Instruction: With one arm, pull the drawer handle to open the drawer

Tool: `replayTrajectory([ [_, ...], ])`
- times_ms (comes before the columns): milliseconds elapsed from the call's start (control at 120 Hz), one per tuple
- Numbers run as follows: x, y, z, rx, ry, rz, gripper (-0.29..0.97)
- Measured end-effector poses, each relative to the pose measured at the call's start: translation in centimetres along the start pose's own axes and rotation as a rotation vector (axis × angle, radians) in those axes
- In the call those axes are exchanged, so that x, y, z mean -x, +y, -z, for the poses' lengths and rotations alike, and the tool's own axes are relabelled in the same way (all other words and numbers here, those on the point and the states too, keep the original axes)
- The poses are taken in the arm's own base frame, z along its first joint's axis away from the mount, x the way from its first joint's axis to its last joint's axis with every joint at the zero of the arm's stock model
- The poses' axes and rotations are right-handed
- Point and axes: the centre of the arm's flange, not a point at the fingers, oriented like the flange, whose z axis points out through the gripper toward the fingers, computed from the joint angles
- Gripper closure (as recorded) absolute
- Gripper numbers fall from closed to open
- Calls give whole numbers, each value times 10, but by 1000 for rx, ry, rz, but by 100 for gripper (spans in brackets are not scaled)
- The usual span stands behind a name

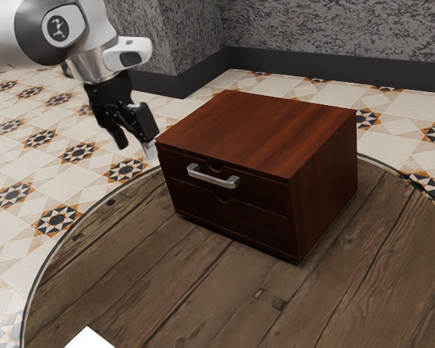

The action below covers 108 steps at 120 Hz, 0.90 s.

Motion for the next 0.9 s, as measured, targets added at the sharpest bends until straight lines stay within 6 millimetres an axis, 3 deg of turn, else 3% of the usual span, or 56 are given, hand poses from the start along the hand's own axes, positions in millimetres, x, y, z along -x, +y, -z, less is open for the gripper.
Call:
replayTrajectory([
  [117,0,6,-1,2,-2,8,2],
  [183,16,9,0,22,-20,82,2],
  [292,31,21,12,28,-23,394,2],
  [383,26,30,16,17,17,685,3],
  [458,14,35,4,-31,26,896,3],
  [600,15,82,29,-85,156,1157,4],
  [750,25,141,1,-61,256,1312,6],
  [900,65,123,-17,35,374,1481,7],
])
